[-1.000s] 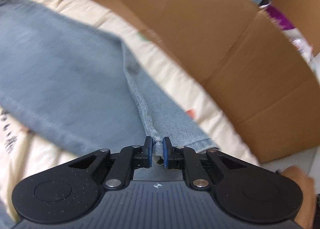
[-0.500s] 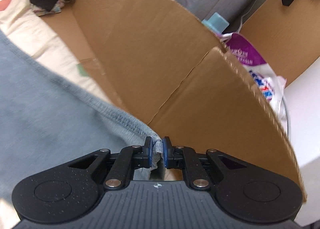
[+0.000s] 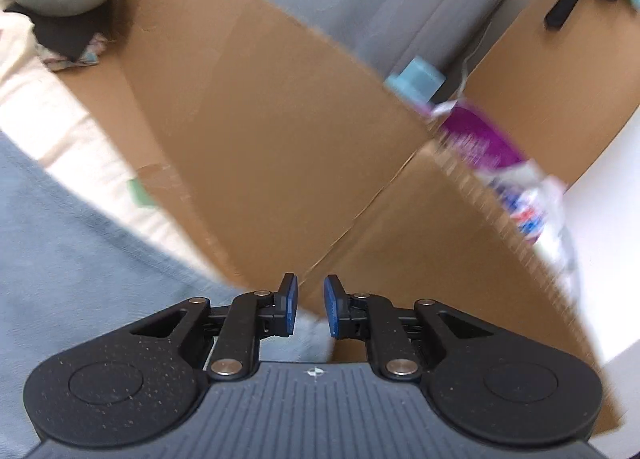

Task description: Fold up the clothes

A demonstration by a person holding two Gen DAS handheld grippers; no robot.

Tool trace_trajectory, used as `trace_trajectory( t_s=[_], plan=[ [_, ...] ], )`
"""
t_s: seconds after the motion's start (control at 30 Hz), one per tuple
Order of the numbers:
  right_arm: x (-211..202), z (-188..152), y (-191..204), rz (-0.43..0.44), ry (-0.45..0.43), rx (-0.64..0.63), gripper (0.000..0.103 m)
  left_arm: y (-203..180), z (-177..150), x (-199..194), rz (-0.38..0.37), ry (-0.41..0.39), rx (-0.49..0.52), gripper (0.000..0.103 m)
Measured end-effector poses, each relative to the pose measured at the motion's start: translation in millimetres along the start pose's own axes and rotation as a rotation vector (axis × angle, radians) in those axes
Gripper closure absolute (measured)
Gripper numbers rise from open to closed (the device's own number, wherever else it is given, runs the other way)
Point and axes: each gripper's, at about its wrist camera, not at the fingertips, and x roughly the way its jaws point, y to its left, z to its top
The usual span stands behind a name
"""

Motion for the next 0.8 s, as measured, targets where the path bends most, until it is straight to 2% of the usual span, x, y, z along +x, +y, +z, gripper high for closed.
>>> trace_trajectory(
  t_s=[0.2, 0.4, 0.57, 0.8],
  plan=[
    [22.7, -21.2, 8.0, 0.03, 0.073, 0.064, 0.083, 9.7, 14.1, 22.6, 0.031, -0.018, -0.04, 0.04],
    [55.6, -16.3, -0.7, 0.033, 0.111, 0.183, 0.083, 18.5, 29.6, 41.7, 0.073, -0.038, -0.056, 0.04],
    [77.7, -17.4, -0.8, 0.02, 0.172, 0.199, 0.084, 33.9, 41.0, 62.6, 0.123, -0.055, -0.087, 0.04],
    [72.7, -15.5, 2.3, 0.012, 0.155, 0.188, 0.084, 51.7, 56.0, 102.4, 0.162, -0.05, -0.084, 0.041]
  ],
)
